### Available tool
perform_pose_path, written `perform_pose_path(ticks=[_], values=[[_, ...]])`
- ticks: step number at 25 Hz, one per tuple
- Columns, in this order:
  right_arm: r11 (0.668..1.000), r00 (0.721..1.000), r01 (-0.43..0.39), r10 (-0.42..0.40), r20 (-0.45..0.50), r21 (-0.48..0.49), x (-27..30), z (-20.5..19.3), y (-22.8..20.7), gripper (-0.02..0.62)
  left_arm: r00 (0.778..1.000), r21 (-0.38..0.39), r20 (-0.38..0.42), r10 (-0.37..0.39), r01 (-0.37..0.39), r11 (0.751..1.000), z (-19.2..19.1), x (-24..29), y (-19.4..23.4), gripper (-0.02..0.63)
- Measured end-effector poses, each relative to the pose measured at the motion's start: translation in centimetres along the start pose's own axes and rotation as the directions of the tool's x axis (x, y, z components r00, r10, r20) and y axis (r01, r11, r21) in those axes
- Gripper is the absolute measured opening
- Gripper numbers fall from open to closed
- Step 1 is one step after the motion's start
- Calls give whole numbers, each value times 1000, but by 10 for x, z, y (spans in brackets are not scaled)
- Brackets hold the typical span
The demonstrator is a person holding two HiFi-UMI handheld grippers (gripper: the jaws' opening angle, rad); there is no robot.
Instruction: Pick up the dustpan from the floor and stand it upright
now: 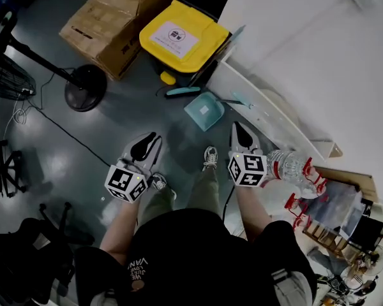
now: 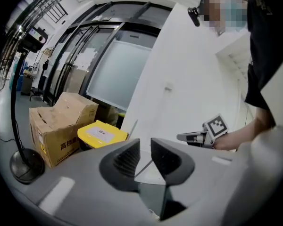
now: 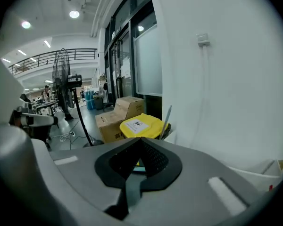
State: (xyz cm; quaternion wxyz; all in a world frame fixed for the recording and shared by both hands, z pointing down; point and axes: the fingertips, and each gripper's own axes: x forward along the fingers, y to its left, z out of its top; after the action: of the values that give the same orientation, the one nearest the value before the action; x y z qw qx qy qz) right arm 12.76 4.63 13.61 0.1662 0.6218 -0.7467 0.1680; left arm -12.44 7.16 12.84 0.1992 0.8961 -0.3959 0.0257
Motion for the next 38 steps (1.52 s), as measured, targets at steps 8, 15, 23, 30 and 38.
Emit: perform_pose_path(ticks=[8,15,23,30,38], values=[[998,998,-69,69,14,-8,-40,10,47,3,999,31,41,-32,30,999,26,-26,-14,101],[995,994,-94,92,53,32,-74,12,80,3,997,62,46,-61,58,996,31,-60,-22,63],[990,991,-122,118,63,73,-108,-6,106,3,994,72,67,-81,77,994,35,-94,-29,54],[986,987,-150,145,62,73,-129,-15,119,2,994,93,90,-68,59,994,42,-124,-32,54],[992,991,-124,122,55,38,-136,-12,121,2,994,108,106,-34,23,994,42,-152,-32,52]])
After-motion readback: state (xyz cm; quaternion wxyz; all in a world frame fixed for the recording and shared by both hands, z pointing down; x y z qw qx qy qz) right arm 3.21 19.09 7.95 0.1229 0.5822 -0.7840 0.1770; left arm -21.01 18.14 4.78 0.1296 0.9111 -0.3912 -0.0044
